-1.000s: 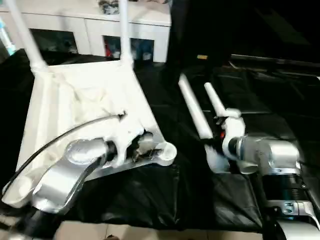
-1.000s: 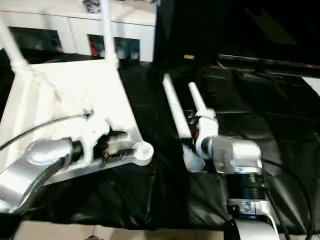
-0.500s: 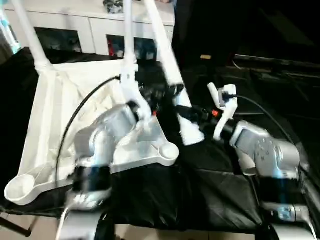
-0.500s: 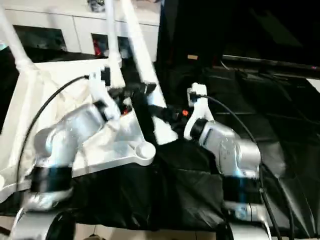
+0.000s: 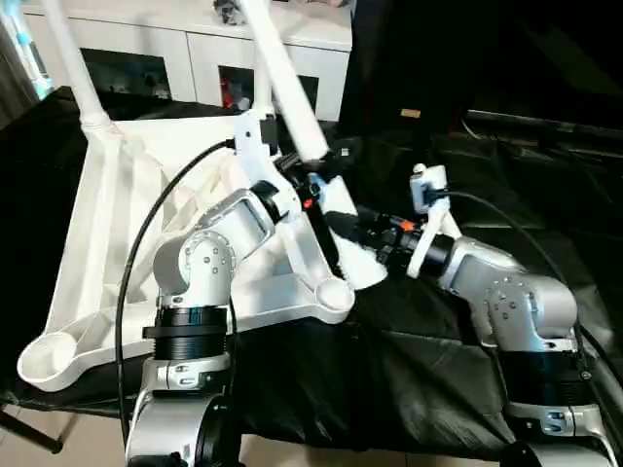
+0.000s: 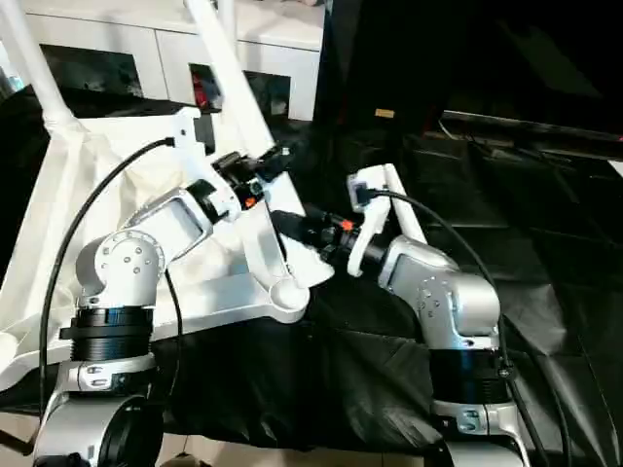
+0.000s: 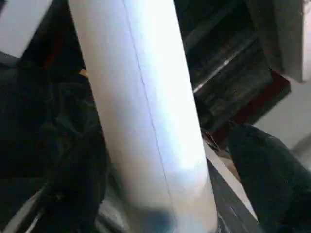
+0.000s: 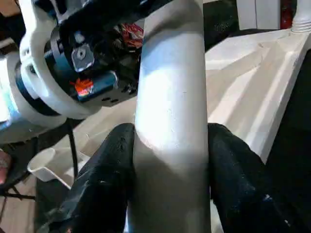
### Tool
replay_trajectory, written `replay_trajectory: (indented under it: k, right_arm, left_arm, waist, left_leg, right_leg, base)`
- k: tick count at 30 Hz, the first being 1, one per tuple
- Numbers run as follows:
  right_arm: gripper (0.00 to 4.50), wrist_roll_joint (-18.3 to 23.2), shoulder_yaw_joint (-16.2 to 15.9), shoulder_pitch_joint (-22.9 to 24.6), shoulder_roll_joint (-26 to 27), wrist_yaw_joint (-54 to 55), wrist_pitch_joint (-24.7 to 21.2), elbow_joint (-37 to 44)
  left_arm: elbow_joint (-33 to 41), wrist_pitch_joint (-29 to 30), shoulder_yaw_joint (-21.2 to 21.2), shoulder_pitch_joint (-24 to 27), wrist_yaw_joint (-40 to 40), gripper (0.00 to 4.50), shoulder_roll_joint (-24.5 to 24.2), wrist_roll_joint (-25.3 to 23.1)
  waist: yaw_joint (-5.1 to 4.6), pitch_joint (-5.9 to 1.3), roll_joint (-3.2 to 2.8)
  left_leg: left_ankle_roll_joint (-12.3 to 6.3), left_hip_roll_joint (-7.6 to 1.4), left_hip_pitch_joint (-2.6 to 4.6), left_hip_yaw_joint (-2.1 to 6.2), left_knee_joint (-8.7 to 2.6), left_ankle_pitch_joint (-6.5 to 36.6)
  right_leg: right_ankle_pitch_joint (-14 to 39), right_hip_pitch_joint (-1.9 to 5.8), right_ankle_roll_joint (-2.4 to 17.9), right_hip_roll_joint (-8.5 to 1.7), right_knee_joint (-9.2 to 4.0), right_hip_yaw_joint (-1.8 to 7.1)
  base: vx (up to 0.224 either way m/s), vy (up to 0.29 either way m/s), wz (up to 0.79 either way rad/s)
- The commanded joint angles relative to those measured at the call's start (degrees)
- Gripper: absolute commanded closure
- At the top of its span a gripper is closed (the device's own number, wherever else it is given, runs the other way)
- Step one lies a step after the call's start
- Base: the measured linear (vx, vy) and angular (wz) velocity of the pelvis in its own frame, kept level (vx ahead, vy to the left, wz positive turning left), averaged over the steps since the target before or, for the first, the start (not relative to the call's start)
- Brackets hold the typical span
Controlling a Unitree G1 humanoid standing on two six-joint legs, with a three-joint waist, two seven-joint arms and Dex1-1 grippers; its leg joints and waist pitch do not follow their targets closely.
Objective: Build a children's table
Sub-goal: Pick table leg
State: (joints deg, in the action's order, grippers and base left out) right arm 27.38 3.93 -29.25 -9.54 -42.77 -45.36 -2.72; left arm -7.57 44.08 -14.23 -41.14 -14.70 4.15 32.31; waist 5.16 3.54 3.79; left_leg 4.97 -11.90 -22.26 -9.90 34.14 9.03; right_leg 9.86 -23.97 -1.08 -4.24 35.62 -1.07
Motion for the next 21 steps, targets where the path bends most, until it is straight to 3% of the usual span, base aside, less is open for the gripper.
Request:
replay_trajectory:
  k: [1, 13, 17, 21]
  right_arm:
    - [2.62, -0.36, -0.18, -0.65, -0.35, 0.62, 1.49, 0.23]
    - [2.62, -0.67, -1.23, -1.14, -0.32, 1.79, 2.78, -0.60]
    - [2.62, -0.59, -1.46, -1.29, -0.29, 1.92, 2.78, -0.43]
    - [2.62, -0.61, -1.66, -1.54, -0.26, 2.11, 2.93, -0.50]
  left_arm:
    - [-0.89, 0.04, -0.22, -1.49, 1.75, 0.81, 0.30, 0.01]
    - [-1.48, -0.09, -0.70, -1.88, 3.92, 2.00, 0.59, 0.51]
    - [-0.94, -0.14, -0.75, -1.90, 3.94, 2.15, 0.71, 0.81]
    - [-0.67, 0.14, -0.11, -2.06, 3.04, 2.42, 0.38, 1.19]
  waist:
    - [0.13, -4.37, 0.23]
    - [0.06, -4.41, 0.33]
    - [0.02, -4.47, 0.12]
    - [-0.01, -4.45, 0.31]
  left_leg:
    - [0.35, -0.27, 0.84, -0.29, -3.70, 10.45]
    - [-0.02, -0.24, 0.86, -0.33, -3.65, 9.37]
    - [0.10, -0.31, 0.91, -0.29, -3.64, 9.13]
    - [-0.06, -0.30, 0.94, -0.37, -3.61, 9.22]
  right_leg:
    - [13.44, 2.95, 7.57, -2.09, -4.54, 0.90]
    - [10.20, 3.10, 8.44, -2.03, -4.34, 0.91]
    - [9.32, 3.13, 8.87, -2.06, -4.22, 0.89]
    - [9.00, 3.13, 9.12, -2.01, -4.23, 0.90]
  base:
    - [0.000, 0.000, 0.00]
    - [0.000, 0.000, 0.00]
    - [0.000, 0.000, 0.00]
    - [0.000, 0.000, 0.00]
